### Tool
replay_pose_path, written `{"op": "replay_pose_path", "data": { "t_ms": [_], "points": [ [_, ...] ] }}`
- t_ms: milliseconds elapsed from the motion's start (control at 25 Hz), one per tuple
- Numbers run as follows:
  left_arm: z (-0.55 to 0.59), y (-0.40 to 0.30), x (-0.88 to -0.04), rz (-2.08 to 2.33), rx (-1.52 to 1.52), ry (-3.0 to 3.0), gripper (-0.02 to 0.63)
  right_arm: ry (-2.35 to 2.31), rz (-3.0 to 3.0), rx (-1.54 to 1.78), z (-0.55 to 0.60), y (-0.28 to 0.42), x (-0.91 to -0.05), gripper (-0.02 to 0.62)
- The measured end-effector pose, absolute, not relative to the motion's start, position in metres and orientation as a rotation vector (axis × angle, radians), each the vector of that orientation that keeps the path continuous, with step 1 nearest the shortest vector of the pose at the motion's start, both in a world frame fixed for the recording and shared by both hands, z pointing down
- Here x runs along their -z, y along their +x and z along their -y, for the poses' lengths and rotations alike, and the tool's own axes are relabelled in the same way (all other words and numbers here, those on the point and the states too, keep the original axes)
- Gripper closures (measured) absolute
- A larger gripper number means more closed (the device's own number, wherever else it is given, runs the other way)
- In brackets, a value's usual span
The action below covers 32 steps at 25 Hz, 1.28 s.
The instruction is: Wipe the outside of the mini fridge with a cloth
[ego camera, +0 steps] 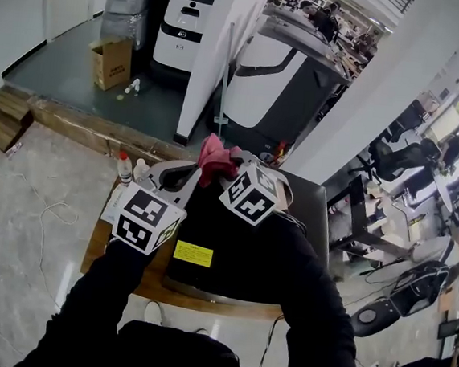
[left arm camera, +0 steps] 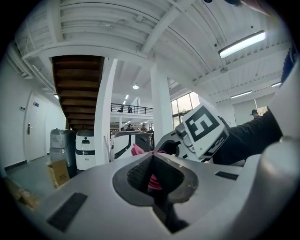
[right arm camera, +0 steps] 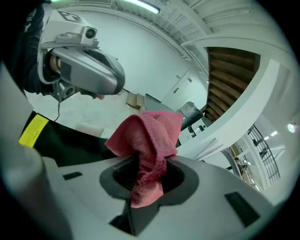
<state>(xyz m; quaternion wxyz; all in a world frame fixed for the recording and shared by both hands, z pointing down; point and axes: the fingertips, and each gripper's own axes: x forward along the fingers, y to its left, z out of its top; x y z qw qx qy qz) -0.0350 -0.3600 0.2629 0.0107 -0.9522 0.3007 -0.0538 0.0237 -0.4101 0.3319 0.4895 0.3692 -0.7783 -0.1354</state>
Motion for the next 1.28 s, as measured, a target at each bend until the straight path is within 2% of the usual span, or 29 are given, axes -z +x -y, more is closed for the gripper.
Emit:
{"op": "replay_pose_path", "data": {
  "t_ms": [280,560,760,1280],
  "points": [
    [0.362,-0.026,-0.271,-0.966,0.132,-2.992,0.600,0.867,1.851,0.269,0.438,0.028,-0.366,0.494],
    [0.341,0.023,-0.256,-0.935,0.131,-2.992,0.600,0.870,1.823,0.249,0.420,0.070,-0.367,0.497],
    [0.321,0.056,-0.257,-0.902,0.166,-3.014,0.600,0.909,1.781,0.220,0.400,0.123,-0.366,0.497],
    [0.256,0.153,-0.257,-0.760,0.190,-3.018,0.600,1.081,1.637,0.109,0.318,0.312,-0.369,0.499]
  ]
}}
